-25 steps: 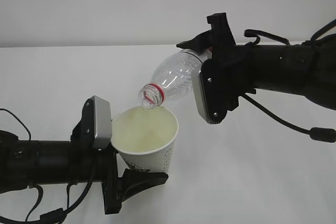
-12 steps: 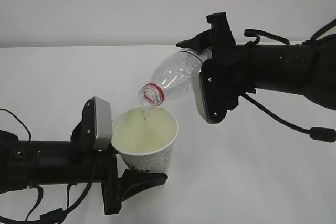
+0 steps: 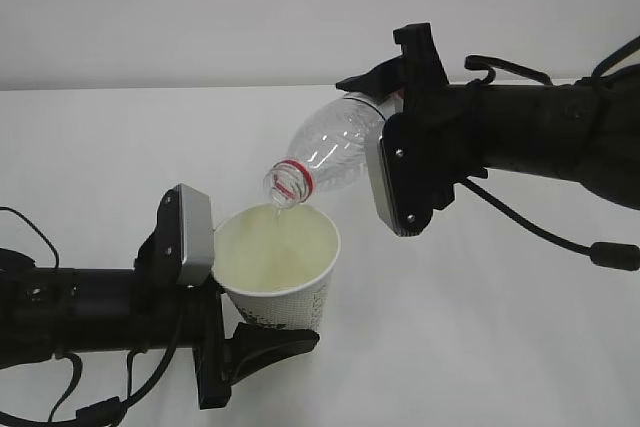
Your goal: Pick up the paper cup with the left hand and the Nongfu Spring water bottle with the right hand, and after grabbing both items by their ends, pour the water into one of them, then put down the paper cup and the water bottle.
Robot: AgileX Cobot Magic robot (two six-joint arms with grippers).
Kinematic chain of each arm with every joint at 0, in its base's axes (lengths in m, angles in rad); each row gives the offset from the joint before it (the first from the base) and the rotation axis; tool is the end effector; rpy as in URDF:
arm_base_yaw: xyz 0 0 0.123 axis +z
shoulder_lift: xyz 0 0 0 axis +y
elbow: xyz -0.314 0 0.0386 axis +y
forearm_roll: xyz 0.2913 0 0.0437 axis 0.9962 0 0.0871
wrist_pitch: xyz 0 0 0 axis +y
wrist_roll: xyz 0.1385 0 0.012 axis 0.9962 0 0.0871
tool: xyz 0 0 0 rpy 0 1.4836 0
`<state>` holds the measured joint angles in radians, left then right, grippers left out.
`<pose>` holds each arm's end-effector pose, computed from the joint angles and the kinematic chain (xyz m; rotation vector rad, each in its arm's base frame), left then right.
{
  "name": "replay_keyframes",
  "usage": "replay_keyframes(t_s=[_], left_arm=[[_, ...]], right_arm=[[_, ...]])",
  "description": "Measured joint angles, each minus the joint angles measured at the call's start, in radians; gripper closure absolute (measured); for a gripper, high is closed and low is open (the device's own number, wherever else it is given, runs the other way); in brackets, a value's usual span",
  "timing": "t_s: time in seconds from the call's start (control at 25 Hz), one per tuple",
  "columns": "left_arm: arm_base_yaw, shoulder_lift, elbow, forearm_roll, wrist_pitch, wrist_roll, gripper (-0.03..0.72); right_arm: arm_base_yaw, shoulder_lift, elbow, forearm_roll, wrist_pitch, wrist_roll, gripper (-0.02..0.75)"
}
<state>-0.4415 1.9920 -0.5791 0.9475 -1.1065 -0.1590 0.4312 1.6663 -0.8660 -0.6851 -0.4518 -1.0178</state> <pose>0.2625 -0.2357 0.0701 1.2423 1.5377 -0.8473 0.3727 0.2137 0.2069 -1.7706 0.8152 -0.5507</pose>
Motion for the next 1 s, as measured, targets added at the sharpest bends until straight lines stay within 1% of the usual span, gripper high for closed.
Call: replay_keyframes(t_s=[1.0], left_arm=[[0.0,0.0,0.0,0.0,0.002,0.0,0.174]], right_arm=[[0.0,0.0,0.0,0.001,0.0,-0.022,0.229]])
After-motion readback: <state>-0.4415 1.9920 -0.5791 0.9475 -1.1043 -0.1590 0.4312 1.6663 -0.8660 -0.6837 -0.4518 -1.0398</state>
